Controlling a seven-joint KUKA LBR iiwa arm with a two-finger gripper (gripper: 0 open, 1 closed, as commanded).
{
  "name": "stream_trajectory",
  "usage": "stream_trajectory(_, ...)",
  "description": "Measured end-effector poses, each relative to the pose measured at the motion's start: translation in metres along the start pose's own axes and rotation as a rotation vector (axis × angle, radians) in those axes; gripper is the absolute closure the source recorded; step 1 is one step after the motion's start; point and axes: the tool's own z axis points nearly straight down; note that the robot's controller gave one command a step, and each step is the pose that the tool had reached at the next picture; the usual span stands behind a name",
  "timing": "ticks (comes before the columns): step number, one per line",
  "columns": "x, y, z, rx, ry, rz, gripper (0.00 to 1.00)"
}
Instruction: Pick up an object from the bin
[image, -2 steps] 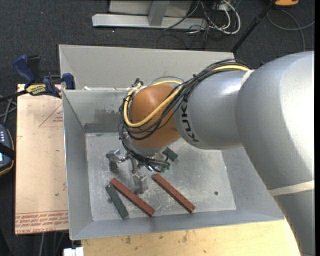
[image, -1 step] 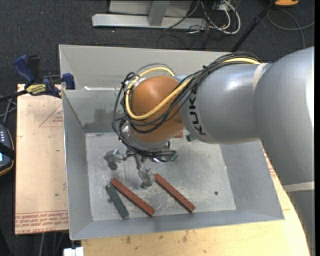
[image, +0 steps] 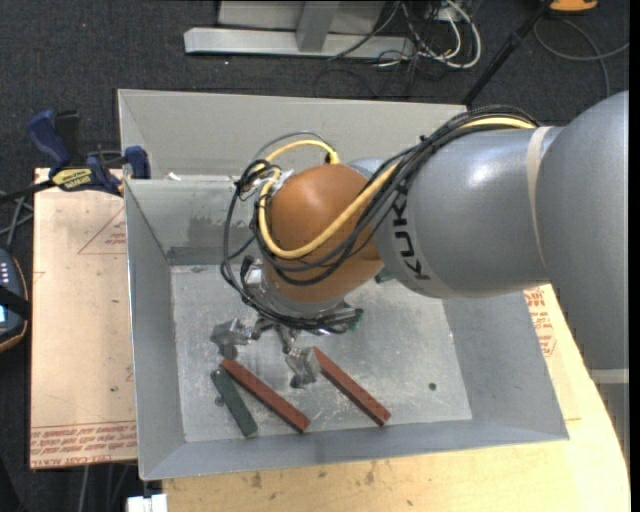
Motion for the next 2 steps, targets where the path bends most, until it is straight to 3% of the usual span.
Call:
stream_trajectory(1, 0.0006, 0.0096, 0.0002, -0.001, 0.001, 0.180, 0.00)
stream_trajectory(2, 0.0038, 0.0184, 0.0045, 0.000, 0.001, 0.012, 0.00)
